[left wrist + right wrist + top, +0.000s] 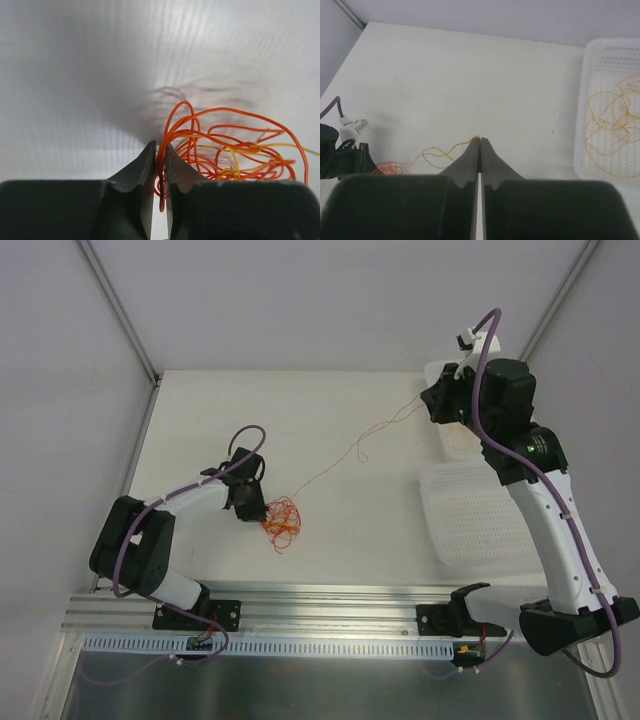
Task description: Untangle the cables
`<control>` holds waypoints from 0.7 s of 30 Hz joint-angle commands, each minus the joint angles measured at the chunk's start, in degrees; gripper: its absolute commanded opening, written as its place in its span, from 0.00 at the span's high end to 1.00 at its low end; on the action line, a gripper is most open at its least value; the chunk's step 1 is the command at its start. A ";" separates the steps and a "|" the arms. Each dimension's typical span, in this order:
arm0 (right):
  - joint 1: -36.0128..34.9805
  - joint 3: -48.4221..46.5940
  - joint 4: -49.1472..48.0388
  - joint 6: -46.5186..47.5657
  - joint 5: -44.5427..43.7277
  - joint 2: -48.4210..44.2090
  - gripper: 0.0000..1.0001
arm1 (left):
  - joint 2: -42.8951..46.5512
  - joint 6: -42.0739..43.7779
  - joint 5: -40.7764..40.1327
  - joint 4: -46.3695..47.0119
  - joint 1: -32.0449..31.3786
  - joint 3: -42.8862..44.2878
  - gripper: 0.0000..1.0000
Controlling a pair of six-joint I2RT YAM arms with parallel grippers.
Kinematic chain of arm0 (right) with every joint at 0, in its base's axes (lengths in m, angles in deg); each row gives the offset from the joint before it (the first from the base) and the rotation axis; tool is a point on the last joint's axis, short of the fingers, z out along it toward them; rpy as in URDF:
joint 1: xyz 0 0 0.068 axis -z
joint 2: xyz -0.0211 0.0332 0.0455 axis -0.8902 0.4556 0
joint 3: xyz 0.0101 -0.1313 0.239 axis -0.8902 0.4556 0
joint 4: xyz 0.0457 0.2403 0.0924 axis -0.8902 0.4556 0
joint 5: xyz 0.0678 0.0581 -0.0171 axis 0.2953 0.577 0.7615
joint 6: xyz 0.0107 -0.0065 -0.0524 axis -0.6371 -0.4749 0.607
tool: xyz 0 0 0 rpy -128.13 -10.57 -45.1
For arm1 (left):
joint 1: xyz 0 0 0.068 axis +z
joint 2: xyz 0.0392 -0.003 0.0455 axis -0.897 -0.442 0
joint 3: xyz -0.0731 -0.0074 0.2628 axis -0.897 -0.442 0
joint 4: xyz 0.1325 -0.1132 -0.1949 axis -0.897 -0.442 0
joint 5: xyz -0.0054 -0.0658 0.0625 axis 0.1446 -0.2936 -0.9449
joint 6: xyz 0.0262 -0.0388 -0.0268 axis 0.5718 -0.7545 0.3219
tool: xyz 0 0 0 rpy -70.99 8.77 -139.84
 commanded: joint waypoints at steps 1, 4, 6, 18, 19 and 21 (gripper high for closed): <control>1.20 -4.75 0.55 2.35 3.09 0.51 0.99 | 2.43 2.76 -2.60 -3.19 3.28 0.40 0.89; 2.60 -8.35 0.55 2.62 2.92 1.03 0.99 | 2.09 3.38 -2.33 -3.54 5.92 0.57 0.88; 4.10 -10.73 0.98 2.71 3.27 1.65 0.99 | 2.00 3.29 -2.24 -3.72 6.80 0.66 0.85; 9.20 -24.09 -0.95 5.07 3.19 5.25 0.99 | 3.66 3.11 -1.54 -5.21 10.15 2.15 0.66; 9.63 -24.53 -1.30 5.25 2.83 6.04 0.99 | 5.06 3.29 -1.45 -5.47 10.23 2.68 0.62; 11.13 -25.15 -2.87 5.60 1.60 6.74 0.99 | 6.91 3.99 -1.45 -5.91 10.15 3.12 0.54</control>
